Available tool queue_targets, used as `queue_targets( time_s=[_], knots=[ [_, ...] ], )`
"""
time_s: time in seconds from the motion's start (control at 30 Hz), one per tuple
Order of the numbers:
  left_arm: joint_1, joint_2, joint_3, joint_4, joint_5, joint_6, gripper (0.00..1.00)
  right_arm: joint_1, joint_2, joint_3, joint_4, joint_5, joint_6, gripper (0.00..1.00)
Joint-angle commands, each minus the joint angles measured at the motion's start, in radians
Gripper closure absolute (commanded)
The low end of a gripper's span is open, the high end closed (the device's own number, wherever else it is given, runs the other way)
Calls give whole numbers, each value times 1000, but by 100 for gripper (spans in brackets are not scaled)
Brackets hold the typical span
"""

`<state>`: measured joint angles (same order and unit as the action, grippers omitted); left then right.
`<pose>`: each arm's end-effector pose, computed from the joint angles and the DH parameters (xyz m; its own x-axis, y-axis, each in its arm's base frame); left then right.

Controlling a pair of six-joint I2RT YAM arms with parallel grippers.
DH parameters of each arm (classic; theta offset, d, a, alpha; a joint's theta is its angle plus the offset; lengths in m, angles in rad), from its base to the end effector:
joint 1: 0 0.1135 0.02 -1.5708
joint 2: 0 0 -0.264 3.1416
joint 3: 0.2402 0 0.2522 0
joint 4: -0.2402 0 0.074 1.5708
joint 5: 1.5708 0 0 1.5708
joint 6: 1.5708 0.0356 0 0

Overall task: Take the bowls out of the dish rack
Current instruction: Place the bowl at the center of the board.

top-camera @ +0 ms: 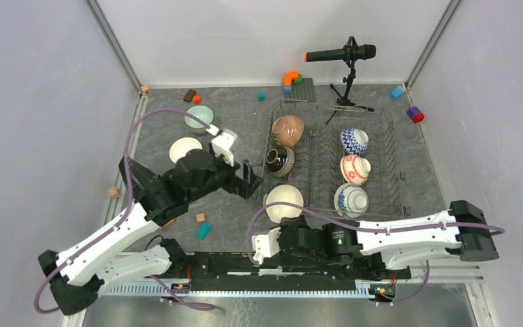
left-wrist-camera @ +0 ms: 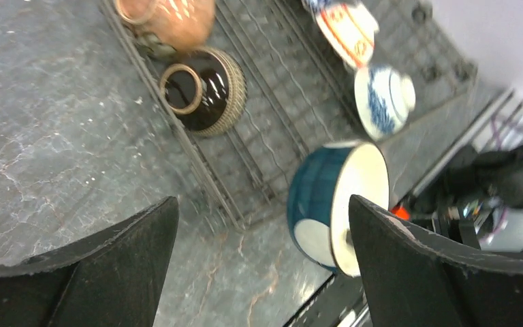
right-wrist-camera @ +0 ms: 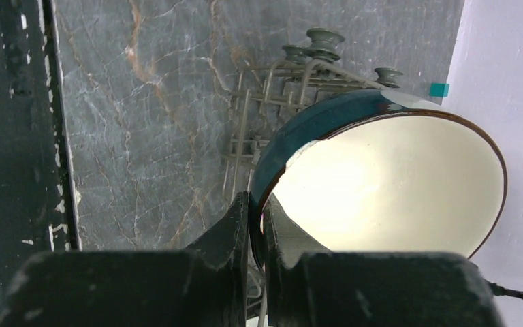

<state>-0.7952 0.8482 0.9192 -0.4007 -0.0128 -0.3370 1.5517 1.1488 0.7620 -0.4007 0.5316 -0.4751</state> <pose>0.1328 -0.1348 0.3533 -0.4472 -0.0162 -0.8943 0.5908 0.7453 -0.3089 0.0225 0.2348 0.2433 0.3791 -0.8011 -0.4632 -0.7665 0.0086 -0.6422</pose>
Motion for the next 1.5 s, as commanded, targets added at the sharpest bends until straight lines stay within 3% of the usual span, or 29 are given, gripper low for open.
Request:
queue_targets(
  time_s=[0.0,0.13,0.6,0.83,1.07,1.47],
  knots=[
    [-187,56,98,-168,-223,164,0,33,30,61,-1,68,-48,100],
    [-264,134,153,-216,-305,193,0,60,63,80,-21,67,-52,100],
    [-352,311,312,-377,-276,268,10,135,85,112,-76,82,-51,100],
    [-437,380,357,-437,-326,288,13,148,96,124,-83,89,-55,100],
    [-471,450,368,-473,-408,294,27,160,100,135,-92,93,-53,100],
    [-493,505,380,-474,-408,305,49,172,115,143,-94,102,-51,100]
  ],
)
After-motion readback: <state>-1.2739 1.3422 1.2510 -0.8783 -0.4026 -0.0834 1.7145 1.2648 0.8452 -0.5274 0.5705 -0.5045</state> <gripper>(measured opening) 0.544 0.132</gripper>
